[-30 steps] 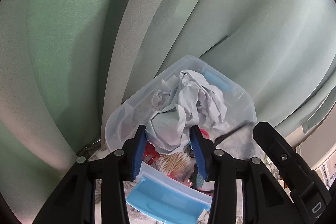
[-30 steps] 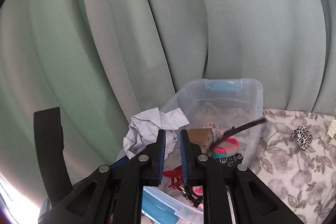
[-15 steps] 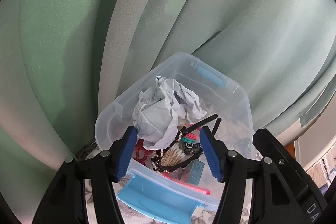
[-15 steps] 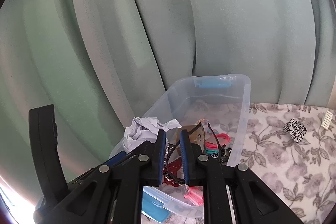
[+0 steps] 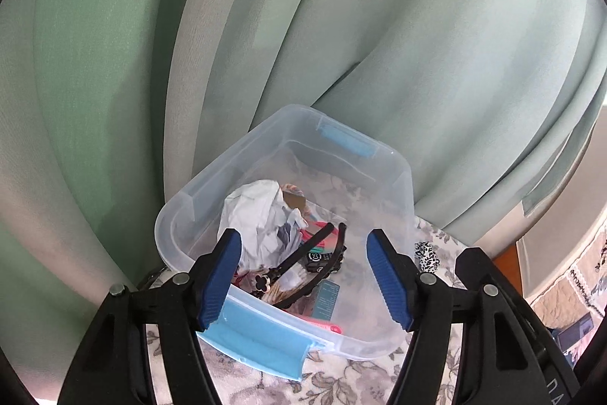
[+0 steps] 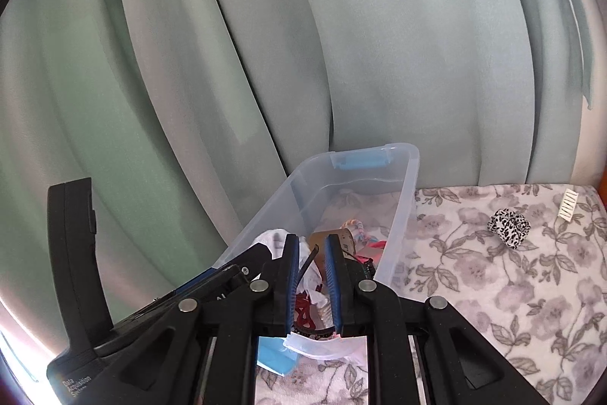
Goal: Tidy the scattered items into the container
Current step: 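Open both tools to drop the paper and headband into the box, then move left tool to the leopard scrunchie while right tool approaches the white claw clip, then grasp the leopard scrunchie with left tool while right tool grasps the white claw clip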
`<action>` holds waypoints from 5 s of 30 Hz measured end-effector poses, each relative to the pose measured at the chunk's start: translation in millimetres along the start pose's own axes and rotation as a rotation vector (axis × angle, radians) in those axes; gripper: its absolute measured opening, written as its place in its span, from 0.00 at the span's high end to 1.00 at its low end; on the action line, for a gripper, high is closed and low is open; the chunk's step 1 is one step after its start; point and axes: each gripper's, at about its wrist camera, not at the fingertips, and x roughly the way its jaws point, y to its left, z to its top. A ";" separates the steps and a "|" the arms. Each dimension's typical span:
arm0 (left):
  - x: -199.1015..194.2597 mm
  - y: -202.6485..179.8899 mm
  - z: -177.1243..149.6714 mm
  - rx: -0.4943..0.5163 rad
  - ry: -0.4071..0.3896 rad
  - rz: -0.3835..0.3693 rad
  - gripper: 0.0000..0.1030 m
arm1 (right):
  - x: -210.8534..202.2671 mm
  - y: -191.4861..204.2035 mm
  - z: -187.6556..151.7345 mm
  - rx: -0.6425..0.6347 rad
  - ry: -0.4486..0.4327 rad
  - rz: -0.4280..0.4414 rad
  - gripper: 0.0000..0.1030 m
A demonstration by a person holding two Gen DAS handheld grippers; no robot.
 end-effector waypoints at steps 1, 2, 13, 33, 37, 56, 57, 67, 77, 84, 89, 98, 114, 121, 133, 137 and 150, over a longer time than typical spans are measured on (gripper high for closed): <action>2.1 -5.3 2.2 0.008 -0.005 -0.002 0.32 | -5.5 -1.8 -0.4 0.006 -0.008 -0.001 0.83; -2.0 -8.8 2.4 0.016 -0.010 -0.002 0.32 | -11.1 -3.7 -0.3 0.013 -0.016 -0.003 0.83; -59.9 -51.3 -8.8 0.118 -0.048 0.012 0.32 | -83.9 -28.8 0.6 0.109 -0.113 -0.027 0.71; -83.6 -159.7 -68.9 0.411 -0.016 -0.072 0.32 | -181.5 -100.3 -23.5 0.273 -0.219 -0.133 0.44; -78.4 -172.6 -81.7 0.453 0.015 -0.073 0.32 | -186.0 -116.1 -30.3 0.297 -0.213 -0.171 0.41; 34.0 -174.6 -123.1 0.427 0.268 -0.037 0.32 | -124.4 -195.4 -69.4 0.416 -0.015 -0.292 0.34; 41.8 -174.0 -123.4 0.425 0.278 -0.032 0.32 | -118.6 -199.4 -70.9 0.418 -0.003 -0.299 0.34; 114.7 -175.8 -108.6 0.379 0.303 -0.027 0.32 | -60.9 -240.3 -63.6 0.408 0.063 -0.376 0.35; 177.5 -190.2 -91.6 0.329 0.302 -0.060 0.32 | -6.6 -280.8 -41.6 0.363 0.058 -0.470 0.35; 215.9 -201.8 -87.3 0.317 0.287 -0.072 0.32 | 19.6 -311.0 -35.6 0.348 0.029 -0.566 0.35; 240.6 -211.8 -86.7 0.309 0.288 -0.083 0.32 | 37.7 -329.5 -22.3 0.318 0.001 -0.602 0.35; 272.8 -219.8 -81.6 0.287 0.271 -0.088 0.32 | 72.9 -352.1 -1.7 0.260 -0.002 -0.625 0.35; 297.5 -216.9 -95.1 0.279 0.281 -0.112 0.32 | 103.2 -383.8 -0.6 0.335 0.080 -0.664 0.34; 293.5 -206.5 -99.1 0.266 0.260 -0.120 0.32 | 104.0 -390.7 1.9 0.365 0.072 -0.636 0.35; 290.3 -198.4 -104.9 0.217 0.240 -0.146 0.50 | 95.2 -395.2 -1.7 0.418 0.030 -0.552 0.55; 289.5 -196.4 -107.3 0.212 0.237 -0.157 0.62 | 95.5 -392.8 -1.7 0.415 0.031 -0.524 0.64; 288.3 -192.0 -117.2 0.205 0.239 -0.169 0.77 | 92.9 -384.1 -2.3 0.414 0.025 -0.503 0.66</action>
